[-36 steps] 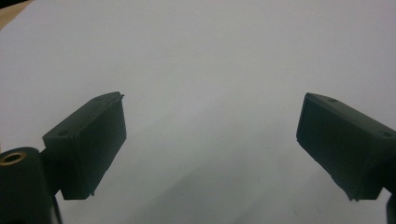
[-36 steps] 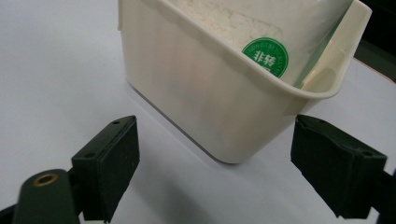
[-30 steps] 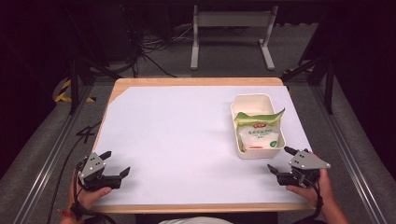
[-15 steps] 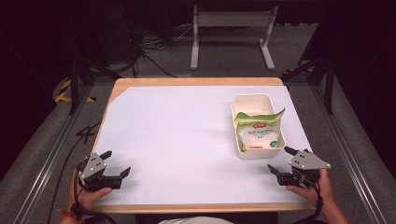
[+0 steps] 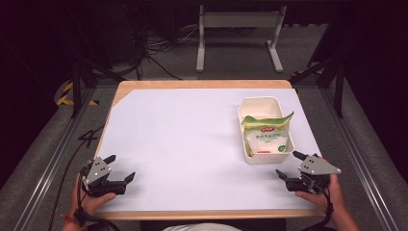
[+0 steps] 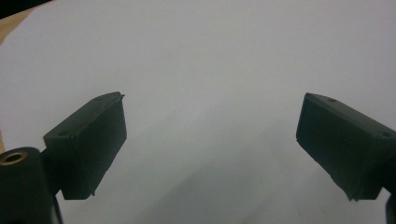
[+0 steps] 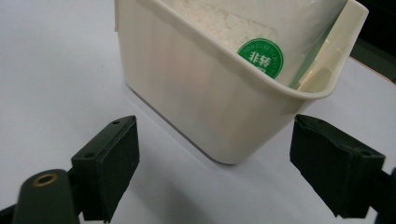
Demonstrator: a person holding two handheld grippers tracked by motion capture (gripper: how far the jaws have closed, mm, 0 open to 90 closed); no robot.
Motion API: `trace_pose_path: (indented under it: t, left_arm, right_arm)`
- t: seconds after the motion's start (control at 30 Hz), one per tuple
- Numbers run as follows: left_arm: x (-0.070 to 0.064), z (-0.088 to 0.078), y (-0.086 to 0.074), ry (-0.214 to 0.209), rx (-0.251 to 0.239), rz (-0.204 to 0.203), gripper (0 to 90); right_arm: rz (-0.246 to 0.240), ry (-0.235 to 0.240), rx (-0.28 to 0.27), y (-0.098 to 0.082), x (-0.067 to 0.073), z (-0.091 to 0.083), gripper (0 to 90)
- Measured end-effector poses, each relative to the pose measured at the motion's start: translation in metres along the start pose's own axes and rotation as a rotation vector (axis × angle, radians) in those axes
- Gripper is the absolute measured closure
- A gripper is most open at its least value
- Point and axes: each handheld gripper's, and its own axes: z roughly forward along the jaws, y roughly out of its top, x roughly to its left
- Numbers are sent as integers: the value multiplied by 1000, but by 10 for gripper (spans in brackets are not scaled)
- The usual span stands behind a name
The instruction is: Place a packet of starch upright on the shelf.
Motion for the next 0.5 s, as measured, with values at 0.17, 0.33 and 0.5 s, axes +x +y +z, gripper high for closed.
trace_pose_path:
  t: [0.17,0.33,0.5]
  left_arm:
    - [-1,1,2,-2,-1,9,95]
    - [0,4,4,-6,-3,12,95]
    - [0,8,6,-15,-3,13,95]
  right_arm:
    - [-2,3,5,0,1,-1,156]
    - [8,-4,6,-2,1,-3,156]
    - [15,-9,6,-4,0,-6,156]
